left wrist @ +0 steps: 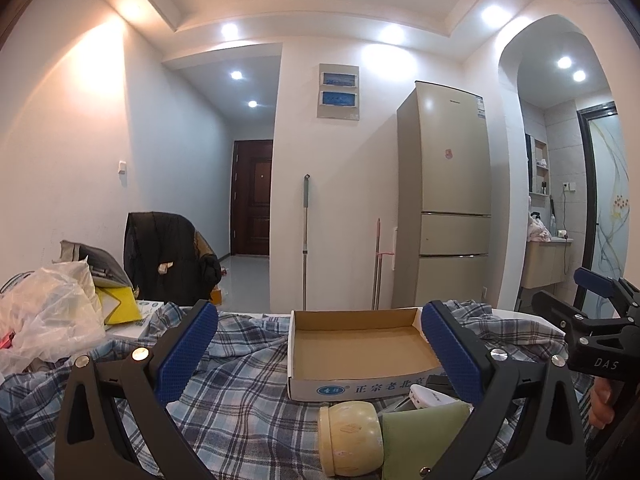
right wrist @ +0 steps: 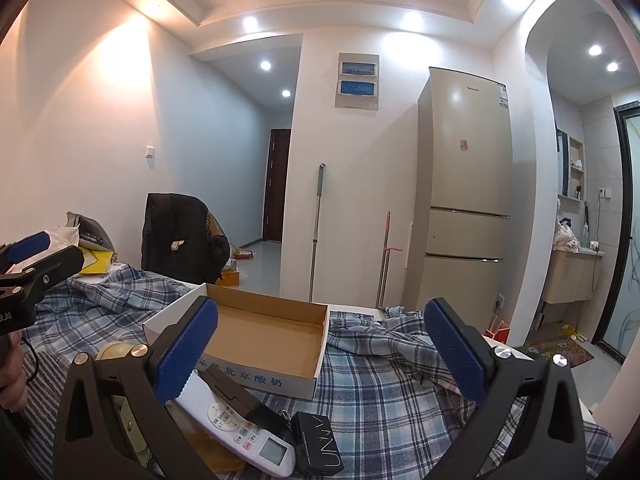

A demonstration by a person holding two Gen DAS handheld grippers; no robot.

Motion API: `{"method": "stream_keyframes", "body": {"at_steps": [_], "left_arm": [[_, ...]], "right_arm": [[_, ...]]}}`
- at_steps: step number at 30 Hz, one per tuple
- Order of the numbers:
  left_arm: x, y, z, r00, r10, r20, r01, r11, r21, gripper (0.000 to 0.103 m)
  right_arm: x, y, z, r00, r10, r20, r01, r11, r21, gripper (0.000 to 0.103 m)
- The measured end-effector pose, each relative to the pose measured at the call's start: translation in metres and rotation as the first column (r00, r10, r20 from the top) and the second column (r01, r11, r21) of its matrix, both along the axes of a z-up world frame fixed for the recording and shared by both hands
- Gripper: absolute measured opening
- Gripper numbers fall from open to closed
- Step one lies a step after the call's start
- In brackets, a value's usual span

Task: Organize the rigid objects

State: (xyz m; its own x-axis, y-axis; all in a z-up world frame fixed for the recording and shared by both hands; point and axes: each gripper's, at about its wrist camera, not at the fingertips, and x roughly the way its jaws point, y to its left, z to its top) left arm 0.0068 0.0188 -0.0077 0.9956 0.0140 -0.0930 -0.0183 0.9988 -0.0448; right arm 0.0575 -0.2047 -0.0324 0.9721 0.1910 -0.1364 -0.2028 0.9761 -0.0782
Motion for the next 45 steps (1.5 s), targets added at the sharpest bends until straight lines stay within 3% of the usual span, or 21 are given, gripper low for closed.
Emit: {"method": "stream_keyframes", "body": {"at_steps": [45], "left_arm": [[0.0014,-0.0009,0.0018,1.0,0.001,-0.009,-0.001,1.0,-0.005,0.103]], "right_arm": [[0.0029,-0.0038,-0.0024,1.0,-0.004,-0.017,0.005,1.0,0.012,0.103]]}}
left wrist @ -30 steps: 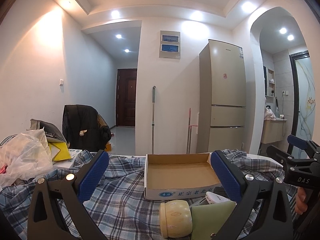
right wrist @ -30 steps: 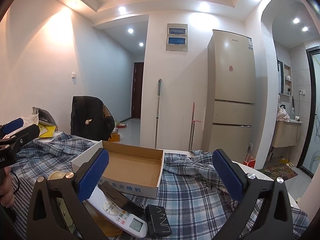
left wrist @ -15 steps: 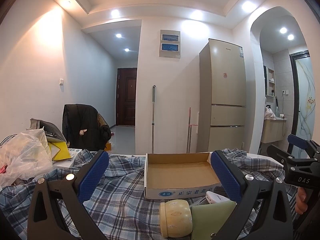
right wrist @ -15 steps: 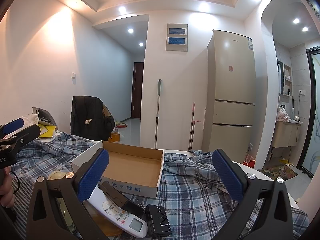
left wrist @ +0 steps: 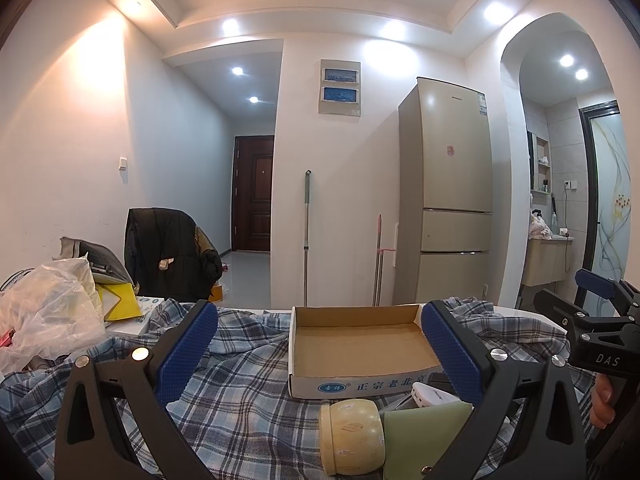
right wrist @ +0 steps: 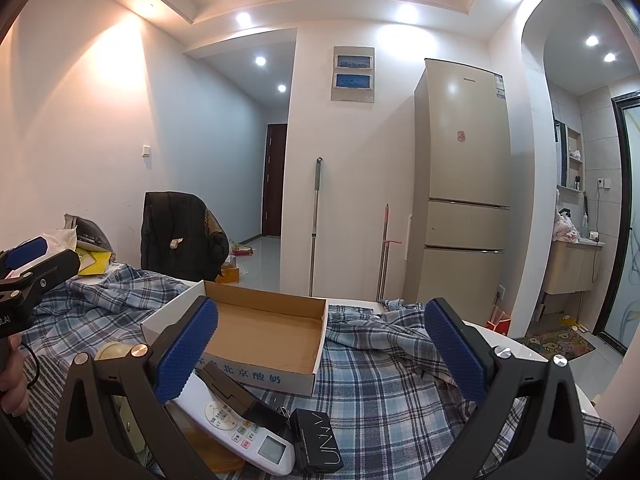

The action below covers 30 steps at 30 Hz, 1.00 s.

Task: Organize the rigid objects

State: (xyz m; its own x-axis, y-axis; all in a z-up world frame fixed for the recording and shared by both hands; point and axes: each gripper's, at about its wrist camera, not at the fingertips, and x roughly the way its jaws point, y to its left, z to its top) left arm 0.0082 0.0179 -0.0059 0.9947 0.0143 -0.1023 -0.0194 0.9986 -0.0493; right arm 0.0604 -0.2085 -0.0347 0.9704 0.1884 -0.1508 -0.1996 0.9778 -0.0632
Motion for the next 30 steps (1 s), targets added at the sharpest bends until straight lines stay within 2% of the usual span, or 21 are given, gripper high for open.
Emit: {"method": "stream_keyframes", "body": {"at_steps": [20,30], "left_arm": [[0.0003,-0.0001,-0.0006,1.0,0.0,-0.001,0.0,1.0,-0.001,0.103],[0.0005,0.0001,-0.0028,1.0,0.009,-0.006,-0.009,1.0,-0.003,0.103]], "right_arm": [[0.0006,-0.0006,-0.0025,1.0,0.022,-0.018,-0.022,1.0,0.012,0.103],[-0.0009,0.006,-0.0017,1.0,0.023,-0.015,-0.023,1.0,-0.021,0.103]]}}
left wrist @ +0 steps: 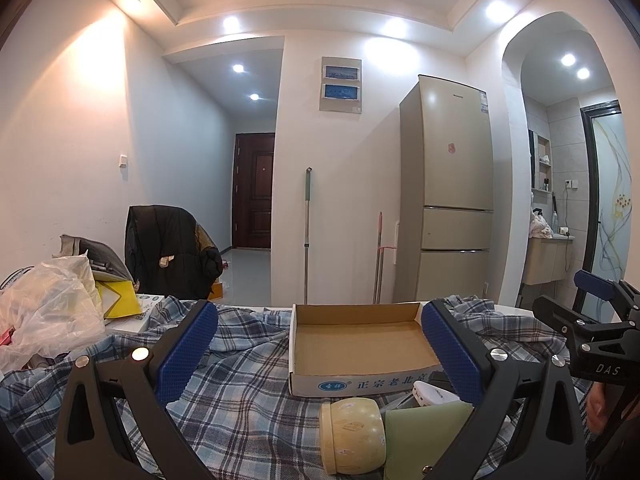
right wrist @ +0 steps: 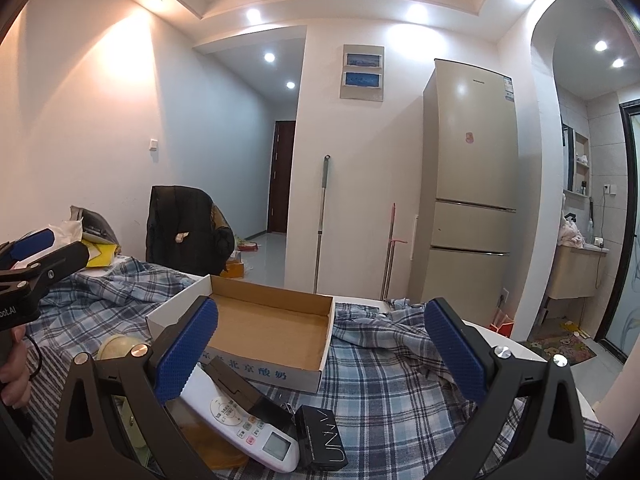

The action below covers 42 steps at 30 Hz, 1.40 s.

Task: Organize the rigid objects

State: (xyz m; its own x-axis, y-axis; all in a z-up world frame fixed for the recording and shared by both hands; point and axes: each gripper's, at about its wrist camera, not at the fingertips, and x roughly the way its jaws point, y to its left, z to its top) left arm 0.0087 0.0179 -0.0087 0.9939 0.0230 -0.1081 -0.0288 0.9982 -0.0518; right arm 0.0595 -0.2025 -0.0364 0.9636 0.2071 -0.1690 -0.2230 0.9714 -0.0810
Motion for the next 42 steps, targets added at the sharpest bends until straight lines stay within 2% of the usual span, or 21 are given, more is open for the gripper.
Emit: {"method": "stream_keyframes", "body": {"at_steps": [4,8,11,17,20,25,27,29,31,32,35,36,39,42], "left_arm": [[-0.004,0.003,-0.003,1.0,-0.002,0.006,0.002,1.0,-0.008,0.103],[-0.004,0.0,-0.004,1.0,0.022,-0.001,-0.022,1.0,0.011,0.103],[-0.005,-0.001,-0.002,1.0,0.013,-0.002,-0.012,1.0,0.015,0.103],[0.002,-0.002,0.004,0.999,-0.016,-0.046,0.017,1.0,0.019,0.103],[0.009,-0.008,0.012,0.996,-0.003,-0.093,0.01,0.997,0.072,0.103],[0.007,-0.012,0.022,0.987,-0.031,-0.155,0.049,0.992,0.113,0.103],[0.01,-0.015,0.021,0.976,-0.035,-0.215,0.062,0.991,0.12,0.103],[0.016,-0.019,0.015,0.953,-0.054,-0.297,0.085,0.992,0.094,0.103],[0.024,-0.022,0.006,0.911,-0.112,-0.397,0.133,0.991,0.026,0.103],[0.029,-0.023,0.001,0.878,-0.164,-0.45,0.168,0.985,-0.03,0.102],[0.035,-0.03,-0.009,0.815,-0.245,-0.525,0.225,0.969,-0.103,0.092],[0.035,-0.032,-0.011,0.807,-0.254,-0.532,0.236,0.966,-0.104,0.092],[0.034,-0.039,-0.012,0.808,-0.279,-0.52,0.267,0.959,-0.099,0.086],[0.034,-0.044,-0.008,0.798,-0.333,-0.503,0.312,0.941,-0.129,0.085]], "right_arm": [[0.005,-0.003,0.0,0.999,0.005,-0.031,-0.004,1.0,0.007,0.103],[0.016,-0.007,-0.003,0.992,0.051,-0.115,-0.049,0.998,0.028,0.103],[0.02,-0.011,-0.005,0.989,0.05,-0.142,-0.045,0.998,0.045,0.103],[0.021,-0.016,-0.005,0.989,0.015,-0.148,-0.006,0.998,0.064,0.103],[0.022,-0.018,-0.003,0.989,0.009,-0.148,0.002,0.997,0.073,0.103],[0.017,-0.016,0.001,0.991,0.014,-0.129,-0.004,0.997,0.078,0.103],[0.013,-0.014,0.003,0.993,0.02,-0.117,-0.012,0.997,0.071,0.103],[0.011,-0.012,0.005,0.995,0.017,-0.101,-0.012,0.998,0.055,0.103],[0.008,-0.01,0.007,0.996,0.014,-0.084,-0.01,0.999,0.05,0.103],[0.007,-0.011,0.007,0.997,0.013,-0.08,-0.009,0.999,0.052,0.103],[0.009,-0.013,0.008,0.996,0.014,-0.092,-0.008,0.998,0.064,0.103],[0.01,-0.013,0.008,0.995,0.016,-0.1,-0.009,0.998,0.069,0.103],[0.013,-0.017,0.007,0.993,0.019,-0.117,-0.009,0.996,0.084,0.103],[0.014,-0.019,0.007,0.992,0.012,-0.122,-0.002,0.996,0.088,0.103]]}}
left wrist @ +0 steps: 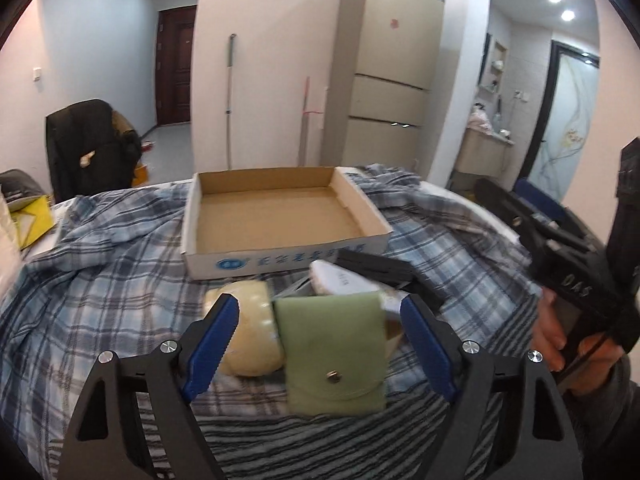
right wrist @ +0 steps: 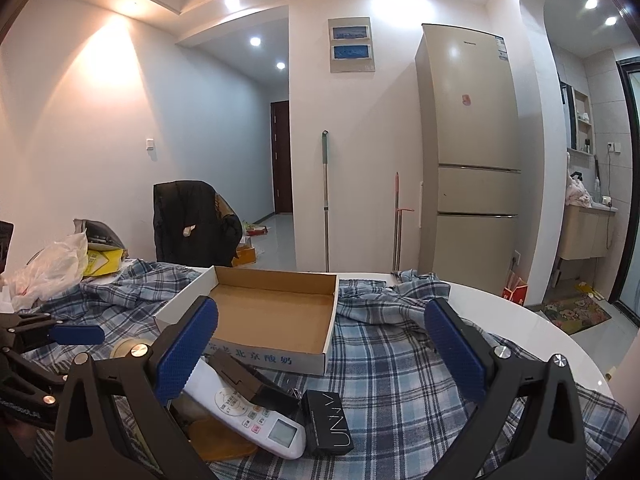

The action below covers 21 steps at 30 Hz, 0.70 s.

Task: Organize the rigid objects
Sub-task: 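Grasp the green fabric pouch with the left gripper and lift it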

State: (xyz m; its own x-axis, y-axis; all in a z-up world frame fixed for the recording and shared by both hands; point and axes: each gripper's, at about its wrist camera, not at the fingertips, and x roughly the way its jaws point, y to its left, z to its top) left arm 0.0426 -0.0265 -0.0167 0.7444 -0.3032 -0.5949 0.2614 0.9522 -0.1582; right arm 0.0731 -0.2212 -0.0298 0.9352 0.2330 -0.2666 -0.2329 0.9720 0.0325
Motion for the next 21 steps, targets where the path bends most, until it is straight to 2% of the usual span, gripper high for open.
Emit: {"method": "stream_keyframes", "body": {"at_steps": [3,5,10,14,21], "left_arm": [[0.006,-0.006,0.001,0.999,-0.043,-0.01,0.043,0.999,-0.029,0.083],[0.011,-0.011,-0.001,0.997,-0.07,-0.02,0.069,0.997,-0.029,0.077],[0.03,-0.006,-0.019,0.989,-0.078,-0.129,0.068,0.995,-0.073,0.076],[0.038,0.002,-0.025,0.991,-0.018,-0.133,0.014,1.0,-0.027,0.076],[0.048,0.0,-0.037,0.978,-0.058,-0.202,0.052,0.998,-0.033,0.078]], "right_arm": [[-0.001,0.0,0.0,1.0,-0.008,0.003,0.008,1.0,0.002,0.103],[-0.002,-0.001,0.0,1.0,-0.015,0.009,0.015,1.0,0.002,0.103],[-0.001,-0.002,0.0,1.0,-0.025,0.013,0.025,1.0,-0.004,0.103],[0.0,-0.001,-0.001,1.0,-0.021,0.003,0.021,1.0,-0.004,0.103],[-0.003,0.0,0.0,1.0,-0.021,0.017,0.022,1.0,-0.014,0.103]]}}
